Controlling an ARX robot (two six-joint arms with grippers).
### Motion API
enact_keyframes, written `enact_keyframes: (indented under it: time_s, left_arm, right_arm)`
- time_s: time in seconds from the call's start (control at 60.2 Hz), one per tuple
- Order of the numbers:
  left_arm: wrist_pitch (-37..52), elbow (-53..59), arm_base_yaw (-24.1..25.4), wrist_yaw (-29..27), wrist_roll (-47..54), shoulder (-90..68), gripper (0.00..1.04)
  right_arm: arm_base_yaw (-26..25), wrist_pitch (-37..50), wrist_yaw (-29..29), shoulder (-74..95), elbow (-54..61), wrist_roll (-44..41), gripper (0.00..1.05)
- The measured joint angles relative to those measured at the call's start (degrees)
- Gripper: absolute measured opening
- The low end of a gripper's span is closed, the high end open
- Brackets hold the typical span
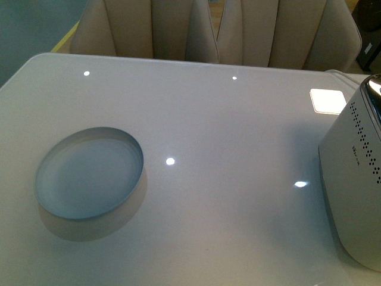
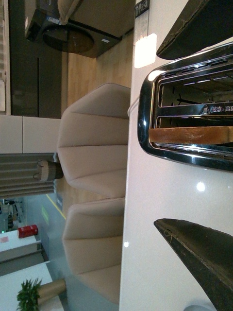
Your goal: Left arm holds plate, right arm toasts bread
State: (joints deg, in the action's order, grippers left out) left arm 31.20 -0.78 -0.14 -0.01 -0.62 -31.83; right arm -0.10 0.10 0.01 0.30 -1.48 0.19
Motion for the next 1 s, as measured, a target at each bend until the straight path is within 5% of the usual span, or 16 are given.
enact_keyframes:
  time_s: [0.897, 0.997]
  left_arm:
    - [-21.0, 0.0, 0.0, 0.0, 0.0, 21.6, 0.03]
    - [-29.9, 0.0, 0.0, 0.0, 0.0, 28.8, 0.03]
  right_arm:
    - [0.0, 0.0, 0.0, 0.0, 0.0, 0.0, 0.96]
    - [0.0, 0.0, 0.0, 0.0, 0.0, 0.0, 0.96]
